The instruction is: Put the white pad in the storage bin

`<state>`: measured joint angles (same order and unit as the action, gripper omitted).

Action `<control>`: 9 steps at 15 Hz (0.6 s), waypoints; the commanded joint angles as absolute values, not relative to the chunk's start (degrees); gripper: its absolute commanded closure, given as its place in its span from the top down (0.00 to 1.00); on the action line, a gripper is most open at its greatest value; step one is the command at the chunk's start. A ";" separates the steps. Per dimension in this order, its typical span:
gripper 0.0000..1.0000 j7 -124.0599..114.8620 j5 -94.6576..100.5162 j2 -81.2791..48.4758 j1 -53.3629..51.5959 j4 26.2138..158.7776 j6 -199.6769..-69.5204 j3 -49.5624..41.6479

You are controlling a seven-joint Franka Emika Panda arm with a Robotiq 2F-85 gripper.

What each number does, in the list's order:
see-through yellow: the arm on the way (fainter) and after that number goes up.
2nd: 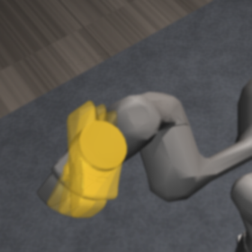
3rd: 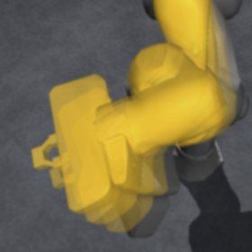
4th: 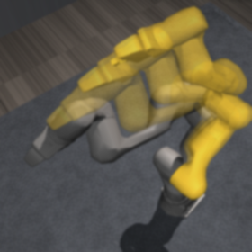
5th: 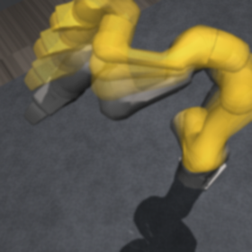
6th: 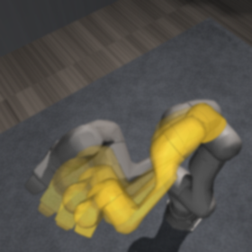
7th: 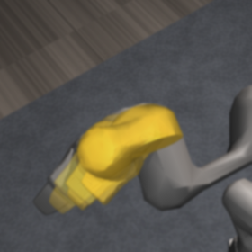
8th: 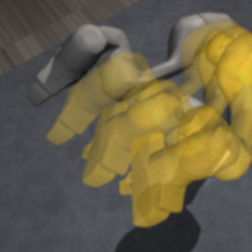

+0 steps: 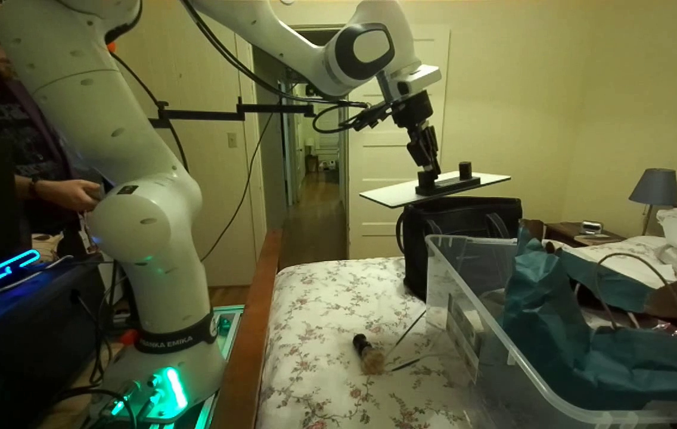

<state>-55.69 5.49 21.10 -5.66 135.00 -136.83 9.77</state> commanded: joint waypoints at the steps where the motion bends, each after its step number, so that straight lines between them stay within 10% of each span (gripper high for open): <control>1: 0.07 -51.80 0.95 16.86 -4.56 130.59 -137.22 8.90; 9: 0.07 -52.77 0.32 6.26 -3.06 124.15 -140.38 8.01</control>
<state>-52.63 2.51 9.85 -3.63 128.45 -138.93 8.65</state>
